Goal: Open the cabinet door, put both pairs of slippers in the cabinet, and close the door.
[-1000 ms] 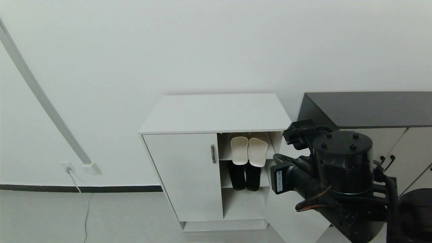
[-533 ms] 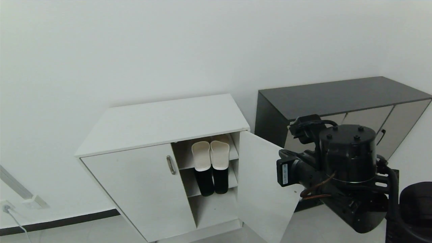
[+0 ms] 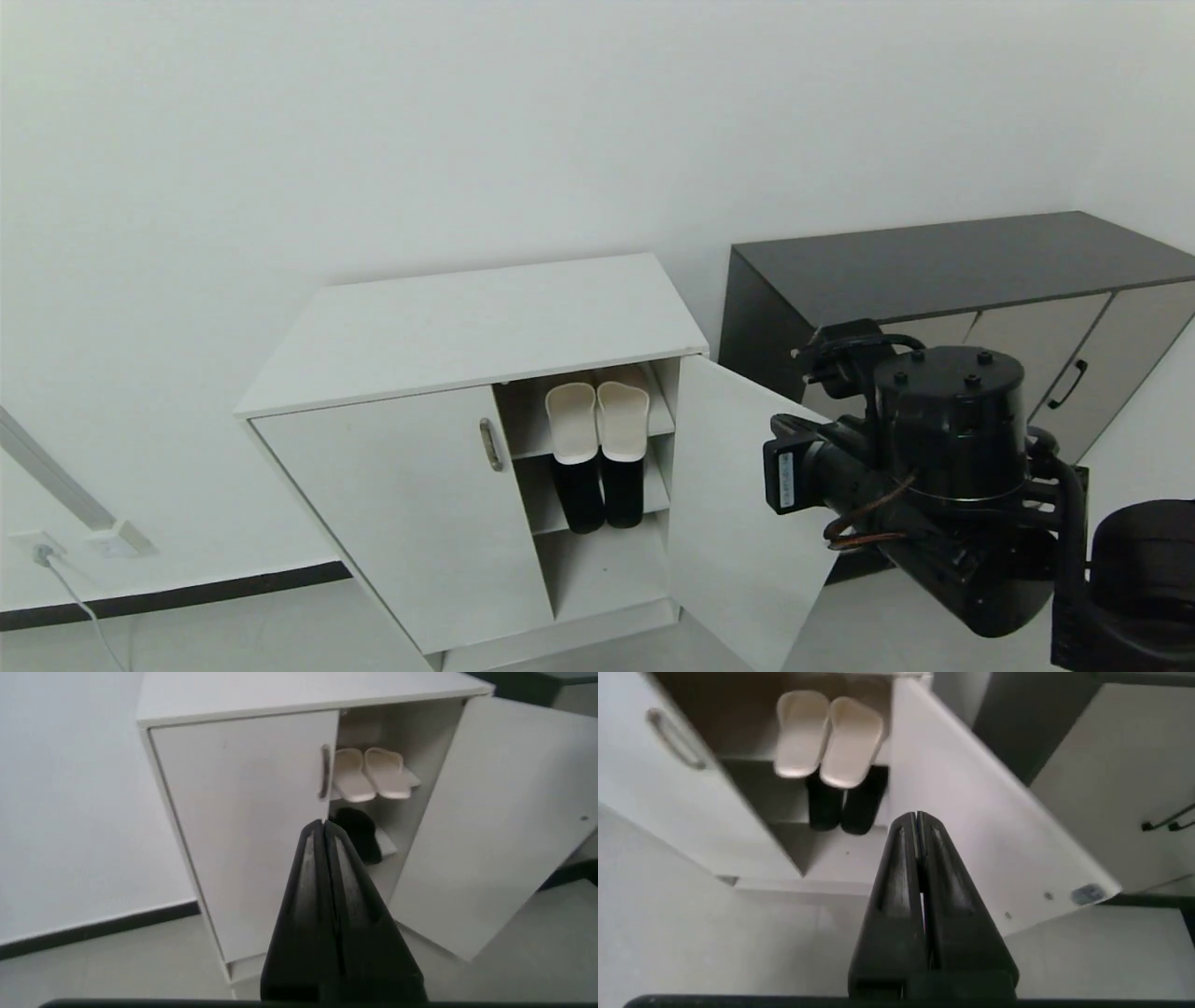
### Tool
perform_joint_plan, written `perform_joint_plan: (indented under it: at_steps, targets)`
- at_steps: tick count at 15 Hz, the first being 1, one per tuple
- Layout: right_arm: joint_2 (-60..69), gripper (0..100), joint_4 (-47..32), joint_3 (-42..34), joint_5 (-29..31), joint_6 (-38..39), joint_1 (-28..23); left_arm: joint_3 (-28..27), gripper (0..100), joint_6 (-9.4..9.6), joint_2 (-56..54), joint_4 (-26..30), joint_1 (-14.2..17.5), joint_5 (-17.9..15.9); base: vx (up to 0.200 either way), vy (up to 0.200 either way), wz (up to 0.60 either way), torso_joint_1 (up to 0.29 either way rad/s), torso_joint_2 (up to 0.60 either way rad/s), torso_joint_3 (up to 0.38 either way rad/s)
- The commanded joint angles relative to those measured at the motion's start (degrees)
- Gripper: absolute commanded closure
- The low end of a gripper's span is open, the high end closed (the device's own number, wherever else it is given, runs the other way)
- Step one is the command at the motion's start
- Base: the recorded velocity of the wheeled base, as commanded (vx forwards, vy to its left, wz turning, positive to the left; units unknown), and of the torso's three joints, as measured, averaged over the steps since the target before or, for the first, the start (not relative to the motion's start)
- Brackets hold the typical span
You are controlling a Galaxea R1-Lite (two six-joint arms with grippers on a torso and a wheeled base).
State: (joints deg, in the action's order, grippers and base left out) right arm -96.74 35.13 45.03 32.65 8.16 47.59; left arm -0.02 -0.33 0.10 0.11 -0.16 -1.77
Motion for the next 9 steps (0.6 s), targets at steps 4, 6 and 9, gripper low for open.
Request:
perform_joint_plan:
  at_steps: [4,6,9]
  targets:
    - [-0.6,100,0.1,0.1,-0.1,0.0,-0.7,0.0,100,-0.02,0.0,0.0,0.0,0.1,-0.200,0.000,0.00,-0.008,0.00,0.007]
    - [-0.8,100,0.1,0.2,-0.1,0.0,-1.3,0.0,100,-0.02,0.0,0.0,0.0,0.1,0.000,0.000,0.00,0.000,0.00,0.000]
    - [-2.5,100,1.7,1.8,-4.2,0.0,-6.5,0.0,100,-0.02,0.0,0.0,0.0,0.1,0.000,0.000,0.00,0.000,0.00,0.000]
